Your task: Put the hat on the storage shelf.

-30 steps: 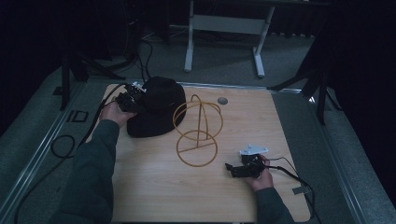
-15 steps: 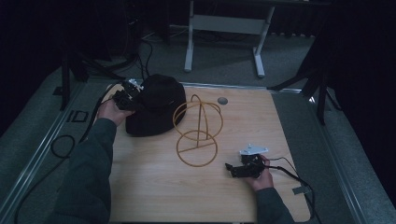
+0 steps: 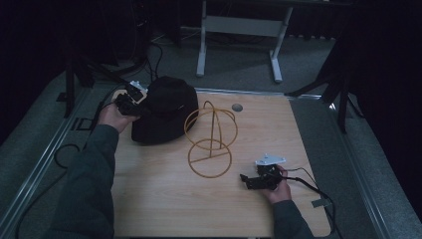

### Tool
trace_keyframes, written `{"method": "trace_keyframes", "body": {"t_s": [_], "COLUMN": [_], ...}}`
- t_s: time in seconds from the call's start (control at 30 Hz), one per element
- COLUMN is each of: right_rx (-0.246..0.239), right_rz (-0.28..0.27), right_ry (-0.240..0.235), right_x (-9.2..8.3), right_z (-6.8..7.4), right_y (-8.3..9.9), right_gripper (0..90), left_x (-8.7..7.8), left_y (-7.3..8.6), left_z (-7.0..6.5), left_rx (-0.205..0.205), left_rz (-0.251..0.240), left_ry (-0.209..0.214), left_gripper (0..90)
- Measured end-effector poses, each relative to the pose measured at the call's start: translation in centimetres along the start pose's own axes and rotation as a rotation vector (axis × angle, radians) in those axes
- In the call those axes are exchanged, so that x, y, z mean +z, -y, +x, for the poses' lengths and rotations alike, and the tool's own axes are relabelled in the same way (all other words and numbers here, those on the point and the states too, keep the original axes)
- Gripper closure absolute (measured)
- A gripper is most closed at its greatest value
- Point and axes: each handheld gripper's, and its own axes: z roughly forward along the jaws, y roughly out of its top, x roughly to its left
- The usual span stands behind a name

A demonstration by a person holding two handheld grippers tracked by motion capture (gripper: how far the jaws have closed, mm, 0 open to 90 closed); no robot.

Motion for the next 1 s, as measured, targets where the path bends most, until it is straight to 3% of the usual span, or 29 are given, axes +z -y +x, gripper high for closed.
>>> {"method": "trace_keyframes", "body": {"t_s": [1.0], "right_rx": [0.0], "right_rz": [0.0], "right_ry": [0.0], "right_x": [0.0], "right_z": [0.0], "right_y": [0.0], "right_gripper": [13.7], "left_x": [-4.4], "left_y": [1.4], "left_z": [1.0], "left_rx": [0.042], "left_rz": [-0.135], "left_ry": [0.035], "left_gripper": [88.1]}}
